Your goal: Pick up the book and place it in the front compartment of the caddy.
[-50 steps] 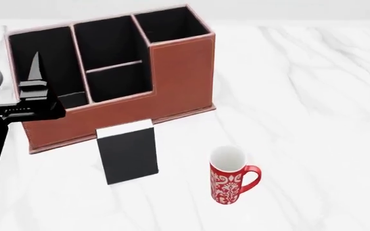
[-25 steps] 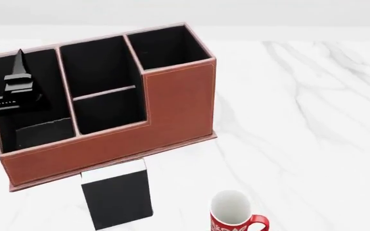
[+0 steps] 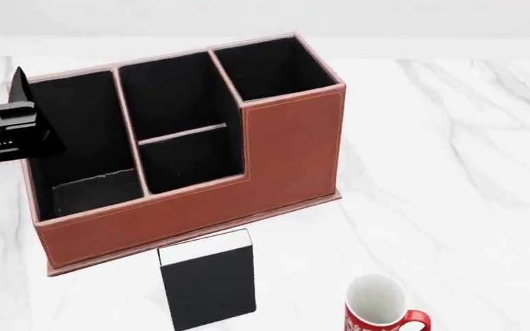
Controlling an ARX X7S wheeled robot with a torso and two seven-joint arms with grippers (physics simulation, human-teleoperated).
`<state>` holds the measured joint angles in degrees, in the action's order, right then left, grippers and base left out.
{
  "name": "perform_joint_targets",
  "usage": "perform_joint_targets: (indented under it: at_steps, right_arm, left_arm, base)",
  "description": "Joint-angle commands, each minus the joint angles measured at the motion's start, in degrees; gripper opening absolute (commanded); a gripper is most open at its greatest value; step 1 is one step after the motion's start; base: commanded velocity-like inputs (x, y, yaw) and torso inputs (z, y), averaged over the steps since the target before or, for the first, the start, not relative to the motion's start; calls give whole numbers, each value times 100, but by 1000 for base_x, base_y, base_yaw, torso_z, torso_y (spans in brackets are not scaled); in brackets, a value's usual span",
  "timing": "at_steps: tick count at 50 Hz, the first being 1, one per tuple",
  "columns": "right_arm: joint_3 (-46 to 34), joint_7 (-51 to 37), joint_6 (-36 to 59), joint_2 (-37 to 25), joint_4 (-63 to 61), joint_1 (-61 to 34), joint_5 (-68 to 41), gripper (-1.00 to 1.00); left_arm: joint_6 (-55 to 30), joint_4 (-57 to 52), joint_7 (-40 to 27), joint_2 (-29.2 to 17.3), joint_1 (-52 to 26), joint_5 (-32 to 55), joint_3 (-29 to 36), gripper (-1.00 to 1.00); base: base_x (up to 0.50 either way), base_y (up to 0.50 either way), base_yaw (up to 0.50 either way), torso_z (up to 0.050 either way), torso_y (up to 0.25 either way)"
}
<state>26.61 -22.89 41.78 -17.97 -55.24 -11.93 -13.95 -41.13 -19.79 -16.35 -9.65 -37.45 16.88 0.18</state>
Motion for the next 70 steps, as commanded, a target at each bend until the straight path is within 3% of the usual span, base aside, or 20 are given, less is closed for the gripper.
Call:
perform_joint_targets:
  at_steps: [1,28,44,70]
  right_arm:
    - [135,113,-61,113,267,-178,-29,100]
    - [80,101,25,-23,201,-201,-136,100]
    - [126,81,-78,-8,177,-169,-200,100]
    - [155,-6,-46,-32,121,-117,-275,100]
  left_arm:
    - [48,129,90,109,-66,-160,-66,100]
    - [46,127,23,44,-107,30,-100,100]
    - [46,77,-18,-4,-82,118,-99,100]
    - [131,60,-72,-90,-22,190,-51,100]
  base:
    - [0,0,0,0,0]
    - [175,-4,0,0,0]
    - [480,46,0,0,1]
    - [35,0,0,0,0]
